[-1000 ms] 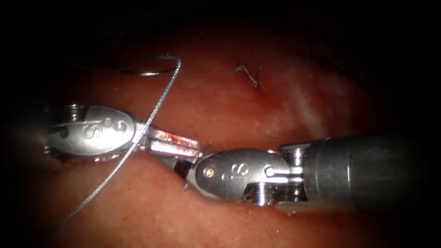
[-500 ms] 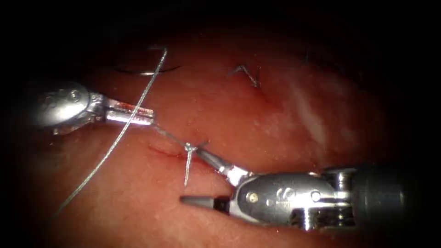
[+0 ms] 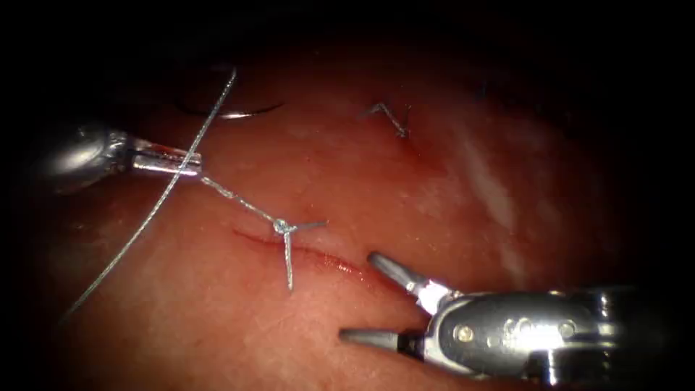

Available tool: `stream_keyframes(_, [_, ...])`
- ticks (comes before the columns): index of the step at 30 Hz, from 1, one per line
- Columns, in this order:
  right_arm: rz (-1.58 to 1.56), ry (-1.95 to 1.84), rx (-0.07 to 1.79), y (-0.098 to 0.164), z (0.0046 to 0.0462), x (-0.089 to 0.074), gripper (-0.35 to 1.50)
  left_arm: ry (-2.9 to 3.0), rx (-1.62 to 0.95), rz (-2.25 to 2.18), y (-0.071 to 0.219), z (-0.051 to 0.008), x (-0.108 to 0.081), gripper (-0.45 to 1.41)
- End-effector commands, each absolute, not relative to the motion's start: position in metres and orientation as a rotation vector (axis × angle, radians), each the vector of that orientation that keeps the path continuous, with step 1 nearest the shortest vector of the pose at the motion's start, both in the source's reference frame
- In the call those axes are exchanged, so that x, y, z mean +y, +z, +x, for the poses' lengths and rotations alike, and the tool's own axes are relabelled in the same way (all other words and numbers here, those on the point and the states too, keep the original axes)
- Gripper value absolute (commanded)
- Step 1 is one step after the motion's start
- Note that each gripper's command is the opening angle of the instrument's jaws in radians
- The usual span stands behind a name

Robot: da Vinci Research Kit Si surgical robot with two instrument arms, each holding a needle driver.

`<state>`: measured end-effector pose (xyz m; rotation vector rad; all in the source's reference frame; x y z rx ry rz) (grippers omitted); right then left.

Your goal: Wound Closure

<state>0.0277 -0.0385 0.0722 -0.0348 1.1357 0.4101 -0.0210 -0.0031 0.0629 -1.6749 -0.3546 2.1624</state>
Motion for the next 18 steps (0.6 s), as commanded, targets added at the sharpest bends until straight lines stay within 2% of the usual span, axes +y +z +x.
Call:
stream_keyframes(1, [-0.037,0.416,1.134,0.0727,0.0293,-0.0384,1.43,2.165,-0.358,-1.684,0.0638,-0.0217,-0.0033,-0.45])
stream_keyframes(9, [-0.06,0.456,1.082,0.0746,0.0347,-0.0355,1.43,2.159,-0.372,-1.7,0.0636,-0.0232,-0.0038,-0.45])
stream_keyframes(18, [-0.067,0.462,1.023,0.0778,0.0381,-0.034,1.43,2.146,-0.389,-1.701,0.0616,-0.0237,-0.0043,-0.45])
